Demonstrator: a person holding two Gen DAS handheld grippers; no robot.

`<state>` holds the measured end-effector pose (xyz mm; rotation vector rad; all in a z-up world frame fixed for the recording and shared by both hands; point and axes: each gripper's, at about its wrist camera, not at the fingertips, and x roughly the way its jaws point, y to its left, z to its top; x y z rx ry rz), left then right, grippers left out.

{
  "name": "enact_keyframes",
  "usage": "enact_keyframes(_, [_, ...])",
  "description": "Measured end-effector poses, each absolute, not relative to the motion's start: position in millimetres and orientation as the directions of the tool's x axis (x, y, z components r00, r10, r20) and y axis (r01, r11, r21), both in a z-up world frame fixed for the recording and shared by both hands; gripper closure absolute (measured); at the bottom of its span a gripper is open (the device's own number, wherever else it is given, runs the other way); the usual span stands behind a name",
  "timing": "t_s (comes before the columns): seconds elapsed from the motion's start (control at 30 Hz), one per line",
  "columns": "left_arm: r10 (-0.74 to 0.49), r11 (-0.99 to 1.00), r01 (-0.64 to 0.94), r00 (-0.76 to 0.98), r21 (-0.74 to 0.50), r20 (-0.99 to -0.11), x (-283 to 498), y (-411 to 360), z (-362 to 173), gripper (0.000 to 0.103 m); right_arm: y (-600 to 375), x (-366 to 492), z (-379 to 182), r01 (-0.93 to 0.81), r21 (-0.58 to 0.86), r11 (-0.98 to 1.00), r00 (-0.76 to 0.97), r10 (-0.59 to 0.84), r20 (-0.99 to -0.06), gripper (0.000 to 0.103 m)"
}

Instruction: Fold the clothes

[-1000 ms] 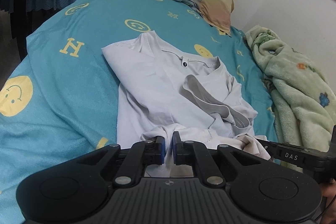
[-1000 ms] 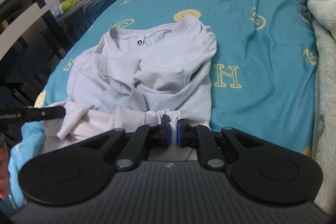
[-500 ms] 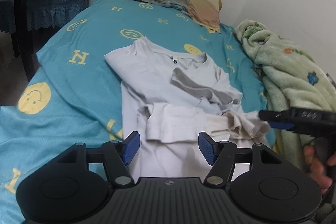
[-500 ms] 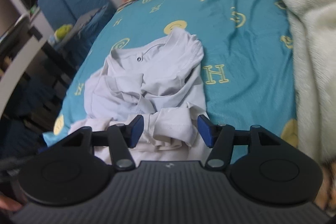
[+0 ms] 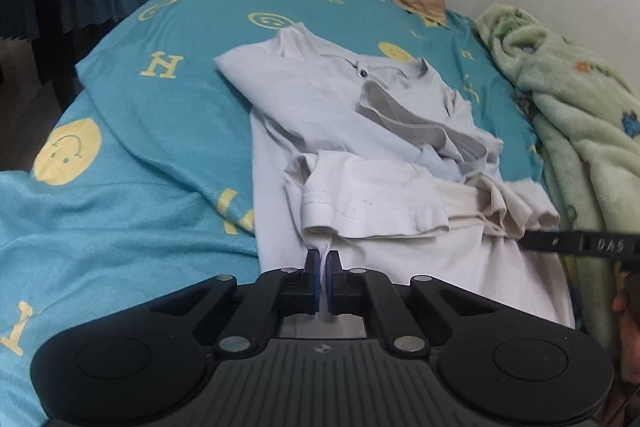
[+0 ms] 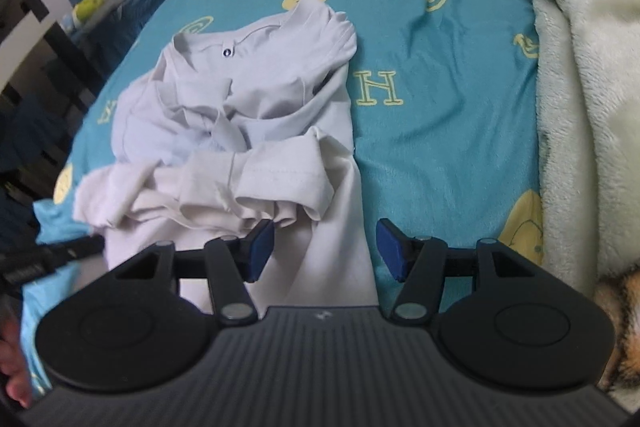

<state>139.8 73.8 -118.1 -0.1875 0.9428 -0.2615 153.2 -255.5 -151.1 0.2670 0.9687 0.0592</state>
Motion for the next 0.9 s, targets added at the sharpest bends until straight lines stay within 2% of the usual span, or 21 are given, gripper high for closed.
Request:
enact_keyframes(0.17, [-0.291,0.950,0.098,0.614,-0.295,-0.734,129,86,-95,0.101,-255,152,-147,0.050,0.267,0.962,0.592,0.187,-0.784,0.044])
enact_keyframes(0.47, [-0.282,0.952,0.077,0.591,-0.296,-0.756,128,86,-96,0.099,-252,156,-153,0.039,0.273,0.961,0.572,0.202,-0.795,0.044])
enact_keyframes(0.57, [-0.287,0.950,0.070,0.580,-0.304,-0.763,128,87,-97,0.096,-255,148,-141,0.044,0.310,0.950,0.599,0.224,-0.769,0.044])
enact_keyframes(0.77, [-0.299,0.944,0.056,0.558,-0.325,-0.774,125,89,-98,0.070,-262,117,-117,0.087,0.388,0.917,0.626,0.253,-0.737,0.044])
enact_keyframes(0.83, [-0.327,0.931,0.047,0.547,-0.362,-0.771,115,90,-89,0.053,-264,105,-114,0.117,0.426,0.897,0.612,0.273,-0.743,0.044])
enact_keyframes(0.9, [-0.369,0.913,0.042,0.514,-0.407,-0.775,104,92,-80,0.042,-267,95,-113,0.151,0.464,0.873,0.589,0.298,-0.751,0.044])
